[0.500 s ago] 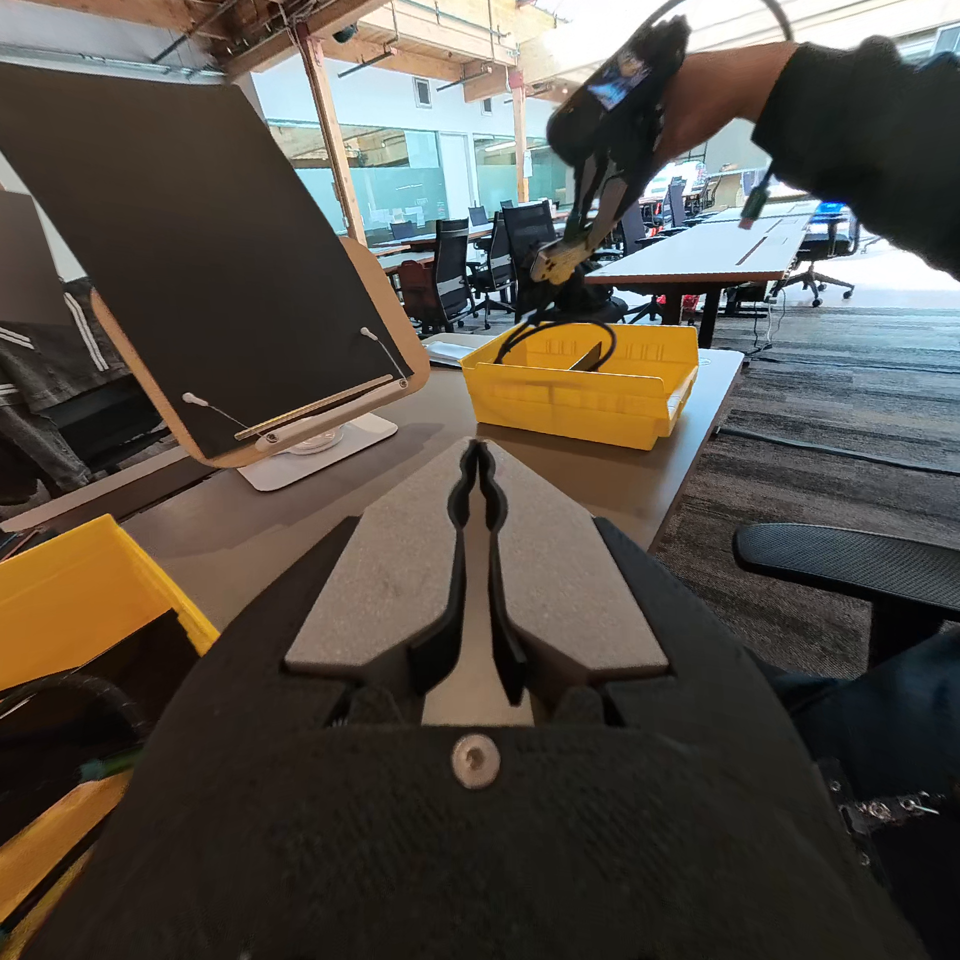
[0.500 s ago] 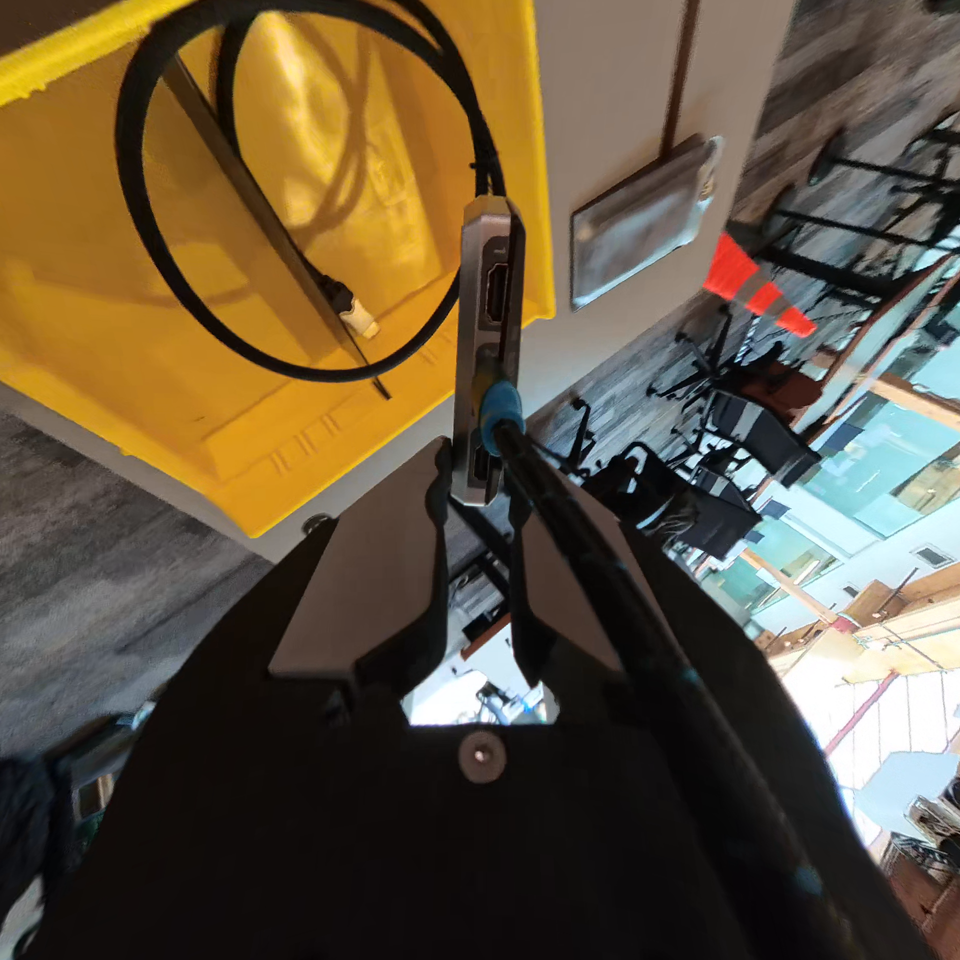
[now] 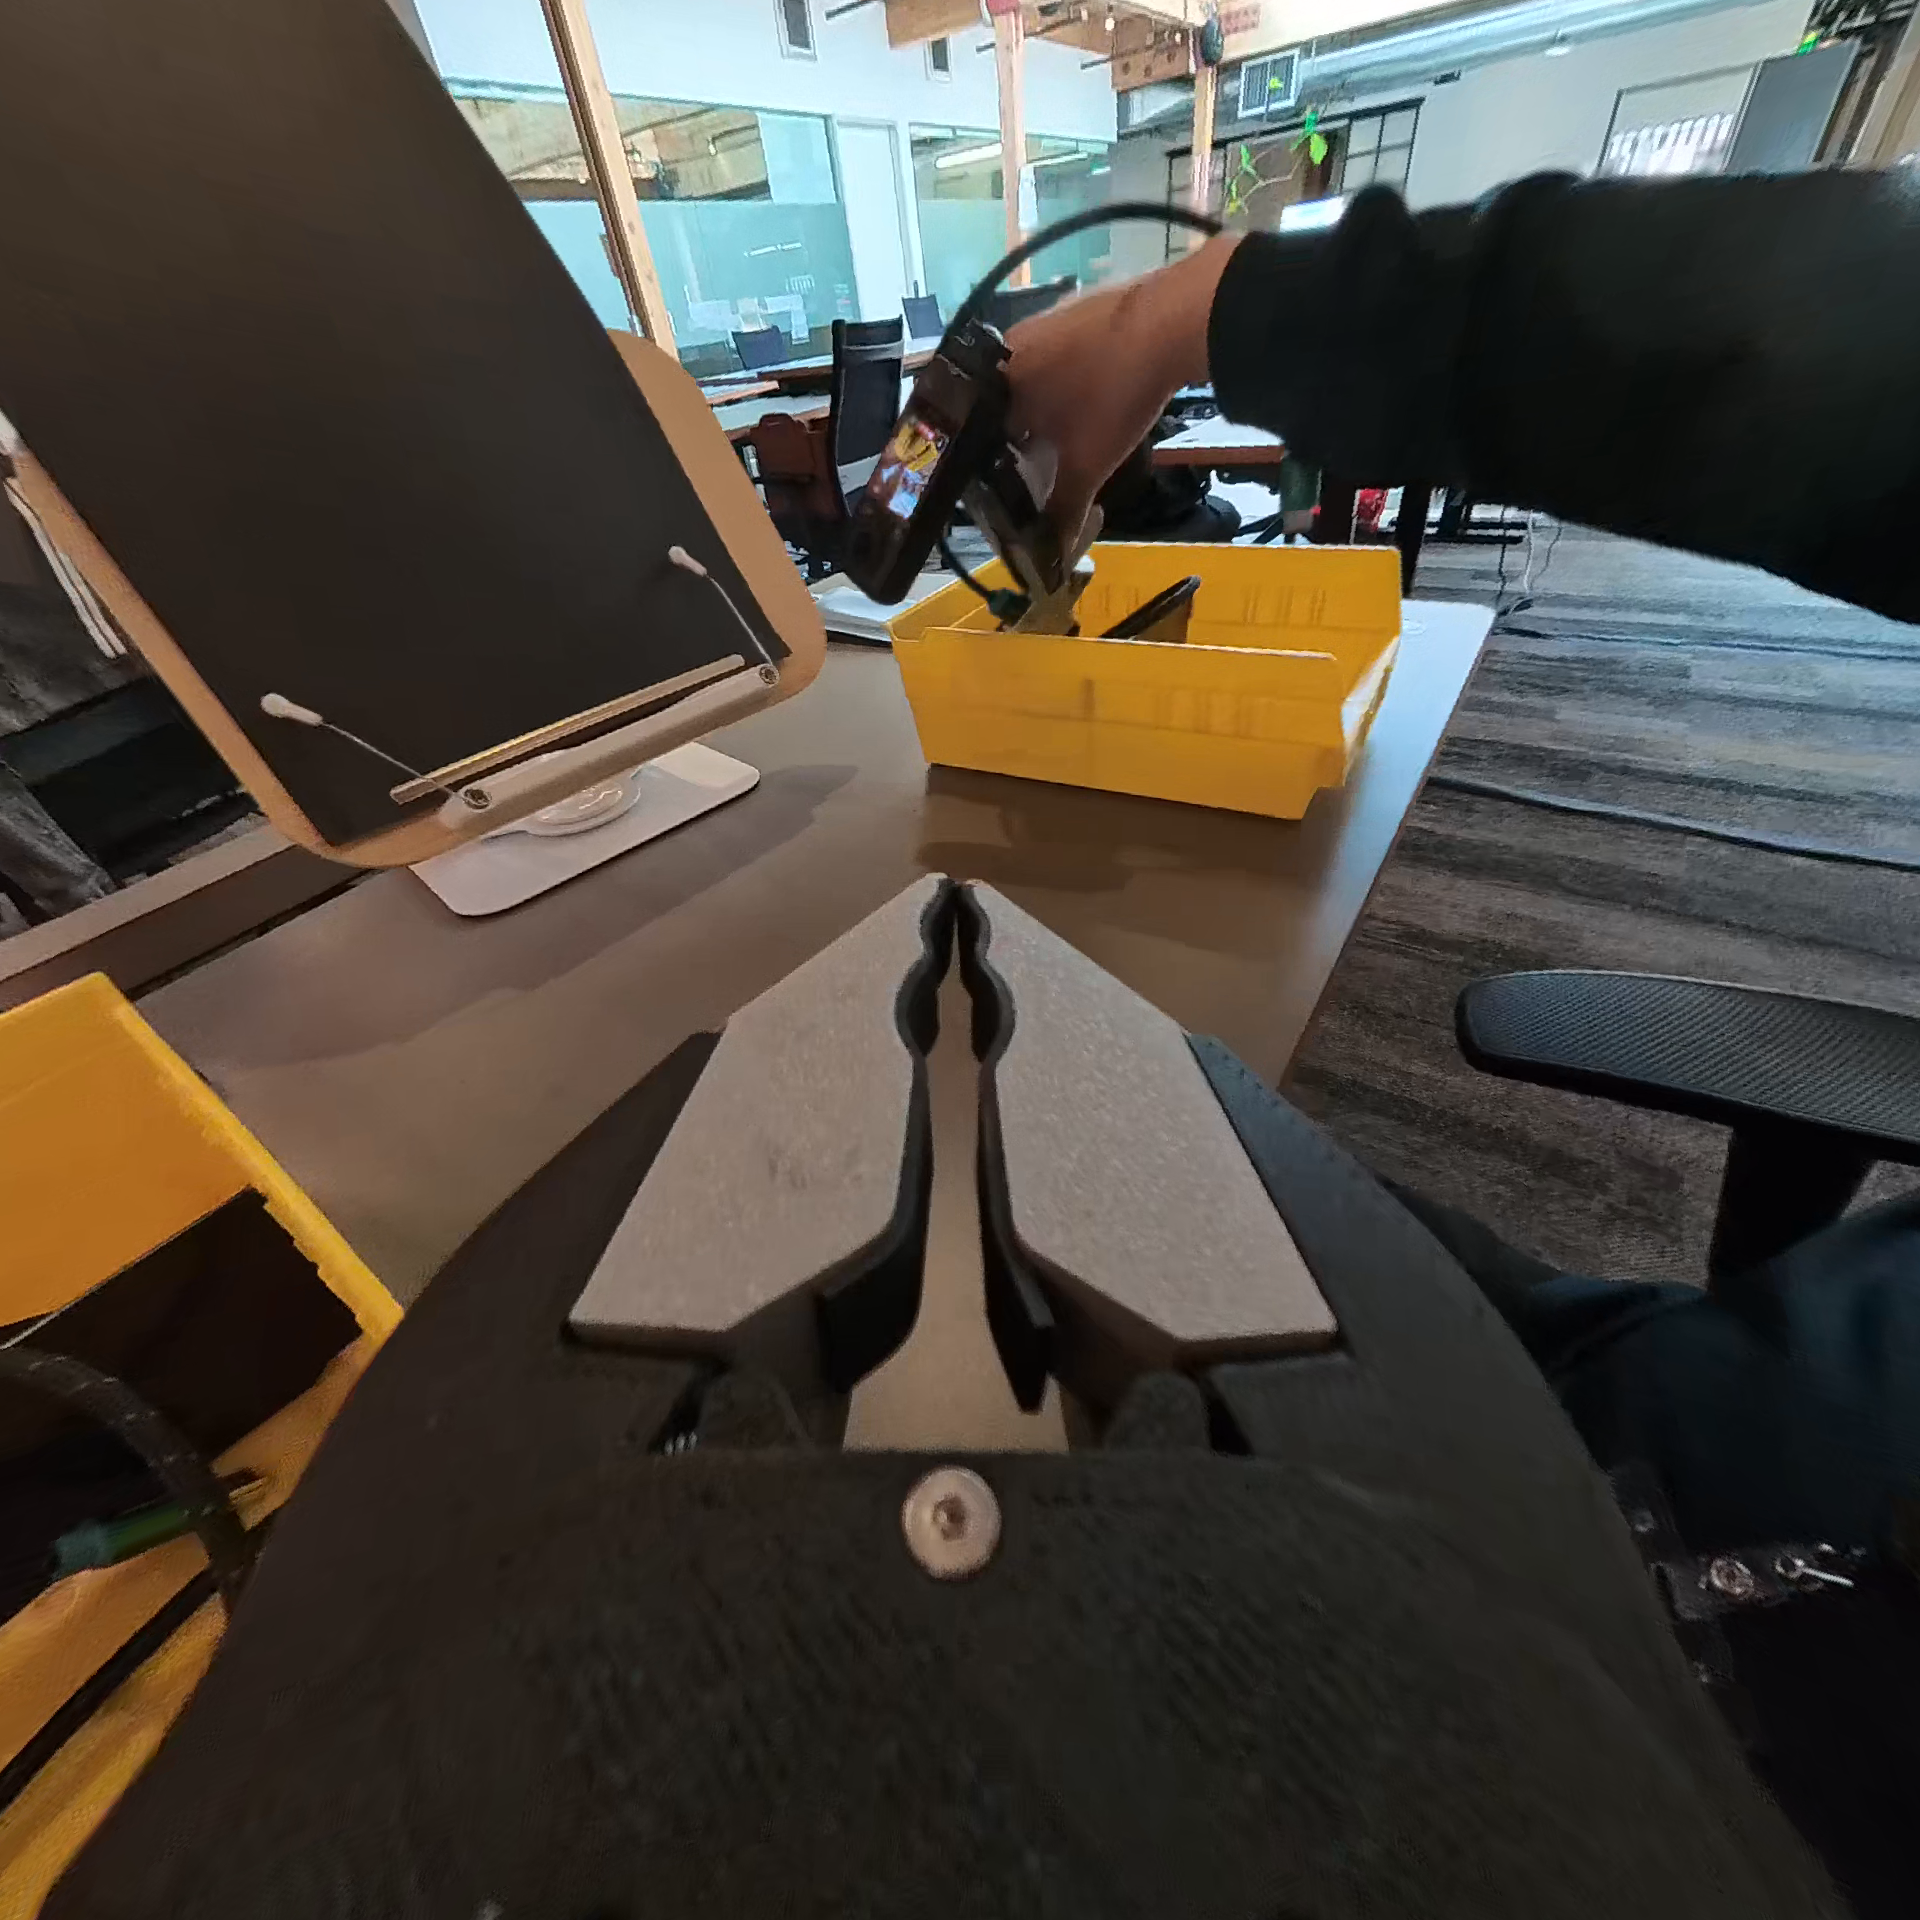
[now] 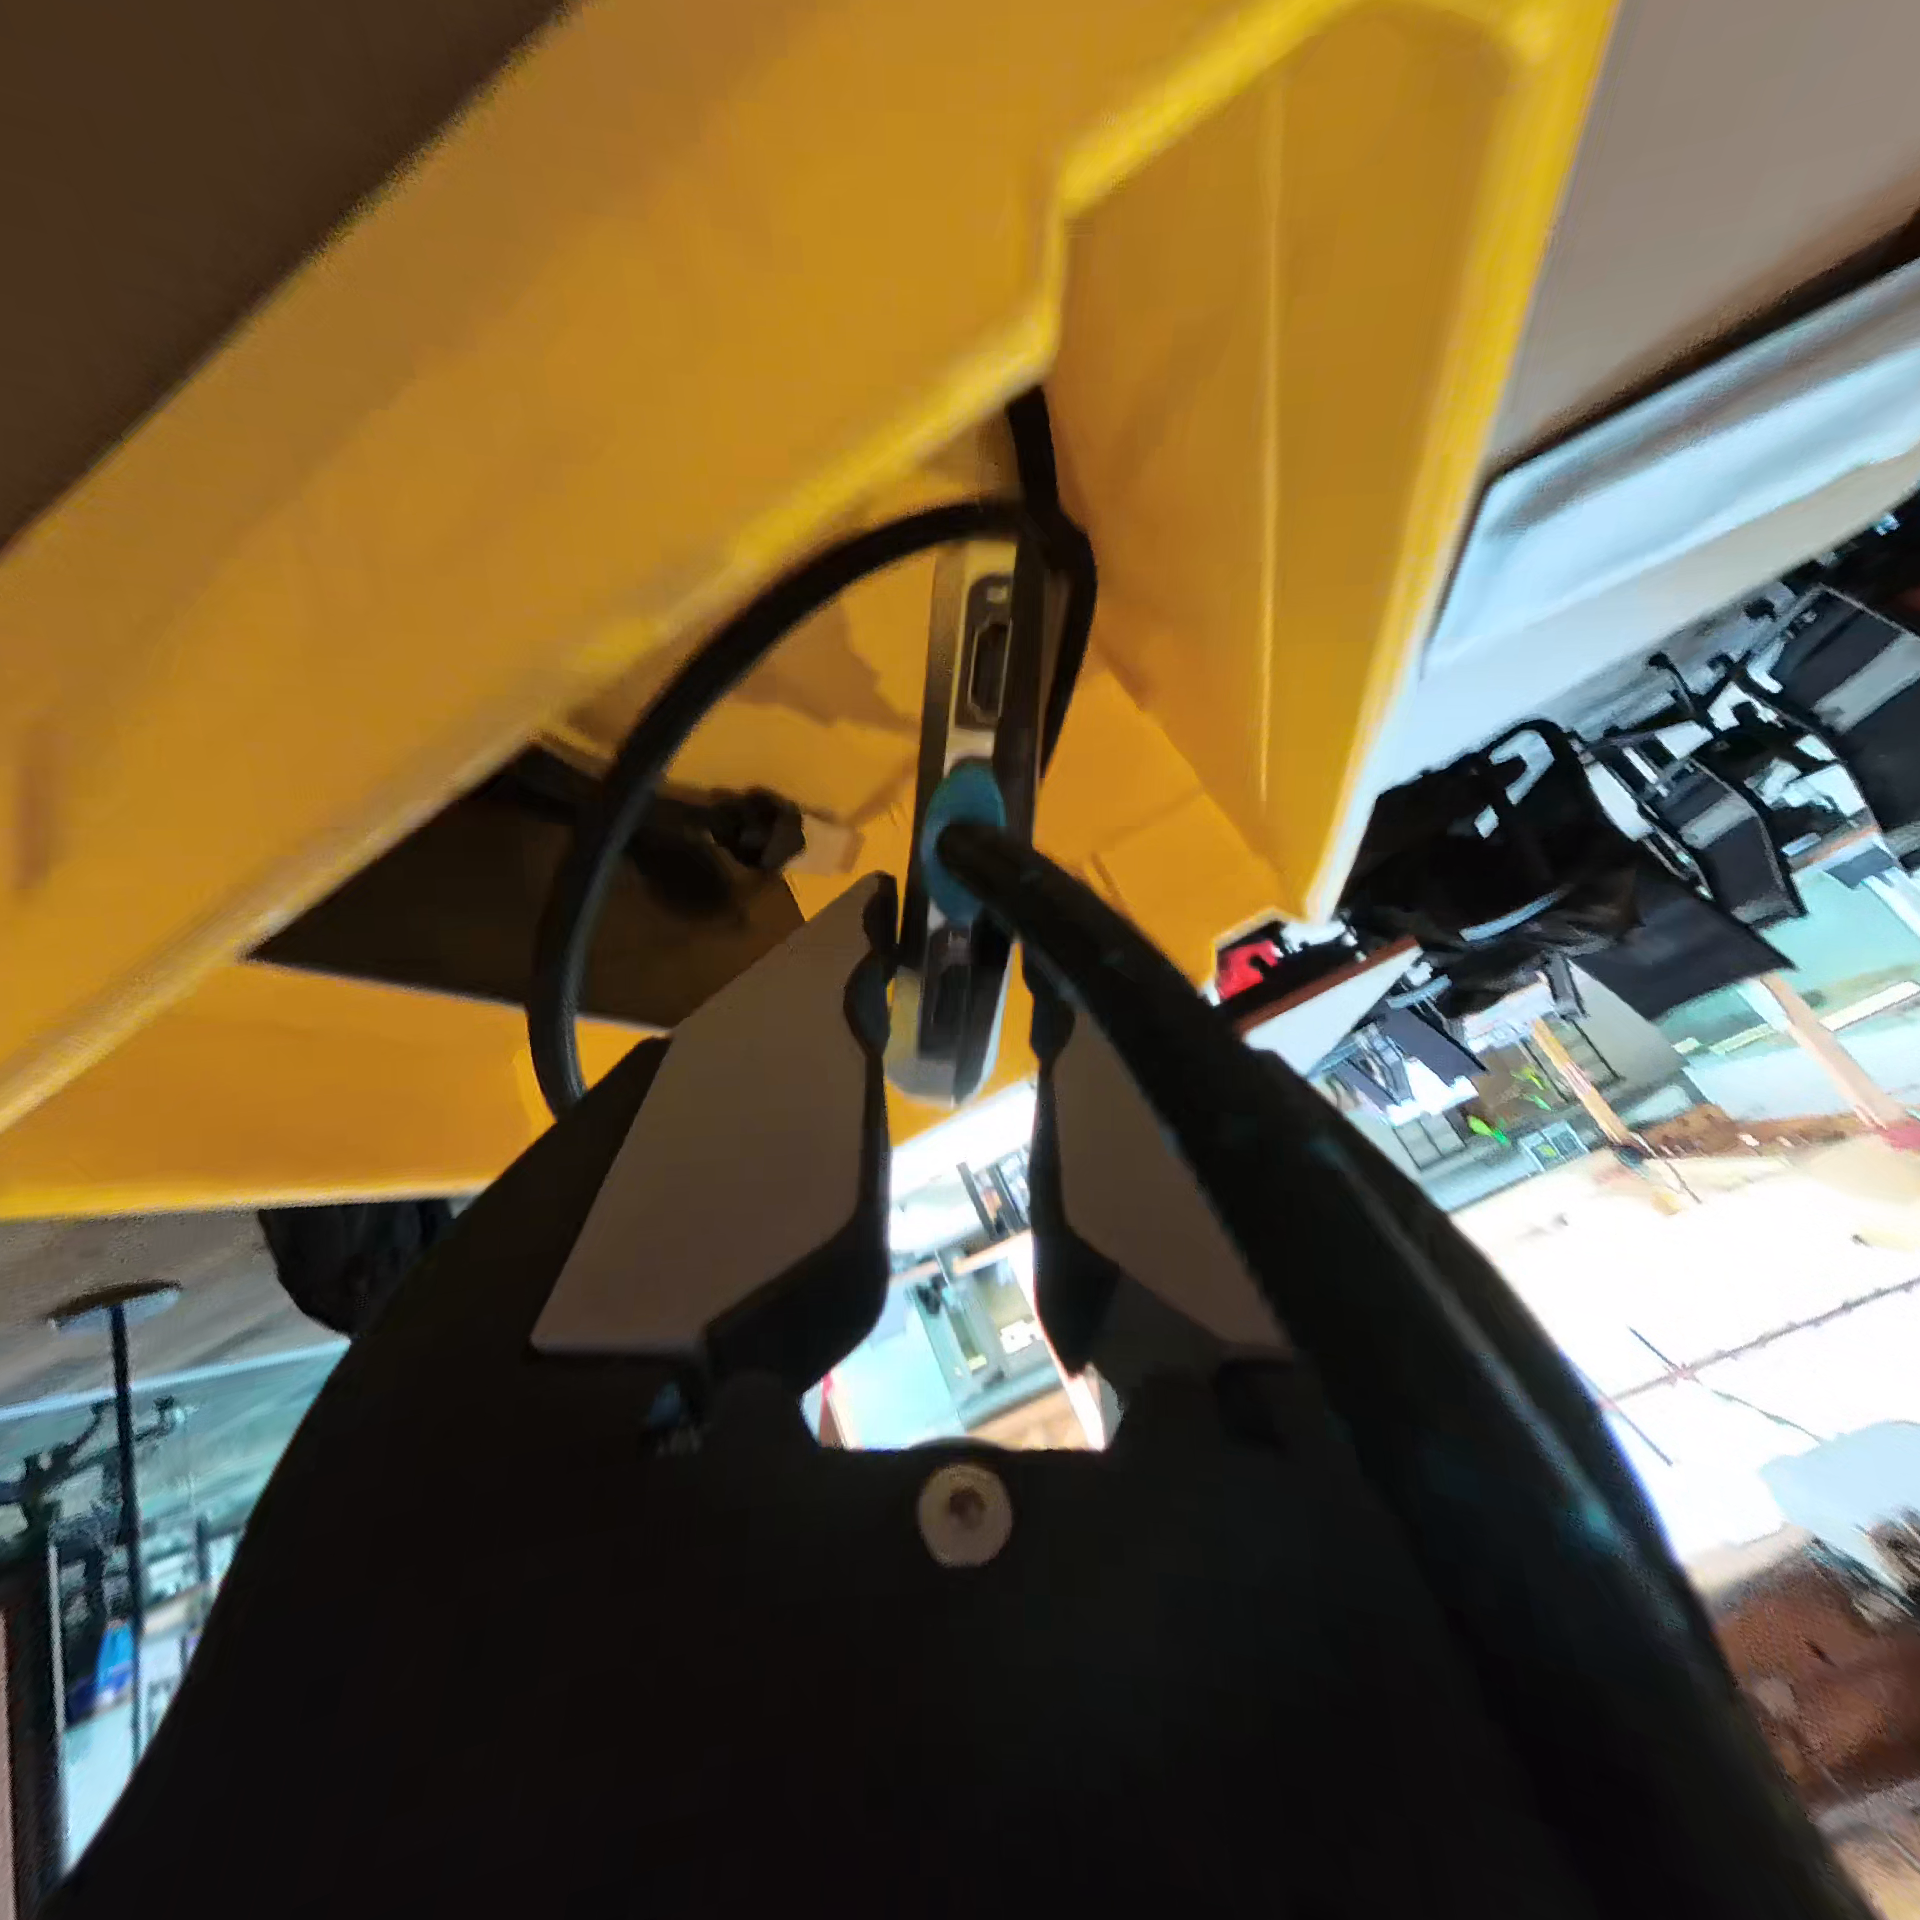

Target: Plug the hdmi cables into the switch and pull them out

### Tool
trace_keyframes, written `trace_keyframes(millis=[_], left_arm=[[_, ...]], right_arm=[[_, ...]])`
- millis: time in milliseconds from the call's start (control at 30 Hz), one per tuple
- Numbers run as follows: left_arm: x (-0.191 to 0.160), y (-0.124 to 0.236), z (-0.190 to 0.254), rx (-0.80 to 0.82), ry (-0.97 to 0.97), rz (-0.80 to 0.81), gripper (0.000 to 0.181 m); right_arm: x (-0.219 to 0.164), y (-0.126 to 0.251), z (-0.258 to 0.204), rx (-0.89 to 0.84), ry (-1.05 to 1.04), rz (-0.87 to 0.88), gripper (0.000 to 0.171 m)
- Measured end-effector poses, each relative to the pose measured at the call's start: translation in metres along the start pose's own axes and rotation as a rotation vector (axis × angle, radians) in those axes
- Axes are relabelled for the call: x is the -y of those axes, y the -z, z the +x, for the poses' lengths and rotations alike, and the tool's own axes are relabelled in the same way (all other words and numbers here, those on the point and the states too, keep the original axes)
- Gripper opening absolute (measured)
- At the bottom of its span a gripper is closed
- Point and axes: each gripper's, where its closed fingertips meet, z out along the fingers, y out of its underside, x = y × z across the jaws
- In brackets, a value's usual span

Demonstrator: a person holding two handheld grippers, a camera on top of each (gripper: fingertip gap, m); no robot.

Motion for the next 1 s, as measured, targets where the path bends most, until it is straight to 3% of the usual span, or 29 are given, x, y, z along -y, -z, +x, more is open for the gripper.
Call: trace_keyframes(millis=[200,300,467,567,667,767,867,1000], left_arm=[[-0.007,-0.002,0.0,-0.019,0.032,-0.014,0.0],[-0.006,-0.003,0.001,-0.024,0.036,-0.01,0.0],[-0.005,-0.009,0.01,-0.061,0.049,-0.012,0.0],[-0.006,-0.011,0.017,-0.067,0.03,-0.032,0.0],[-0.008,-0.011,0.023,-0.077,0.011,-0.052,0.0],[-0.01,-0.01,0.026,-0.076,-0.013,-0.075,0.0],[-0.01,-0.011,0.027,-0.088,-0.008,-0.074,0.0],[-0.017,-0.019,0.027,-0.106,0.008,-0.093,0.0]], right_arm=[[0.026,-0.024,-0.012,-0.038,-0.017,0.017,0.041],[0.024,-0.002,-0.017,-0.037,-0.043,0.042,0.051],[-0.011,0.047,-0.045,0.145,-0.068,0.021,0.071],[-0.019,0.068,-0.033,0.197,-0.11,0.117,0.064],[-0.031,0.064,-0.005,0.218,-0.308,0.149,0.059],[-0.066,0.033,-0.007,0.193,-0.322,-0.093,0.064],[-0.093,0.015,-0.01,0.098,-0.247,-0.274,0.052],[-0.079,0.039,-0.07,0.432,-0.208,-0.183,0.037]])
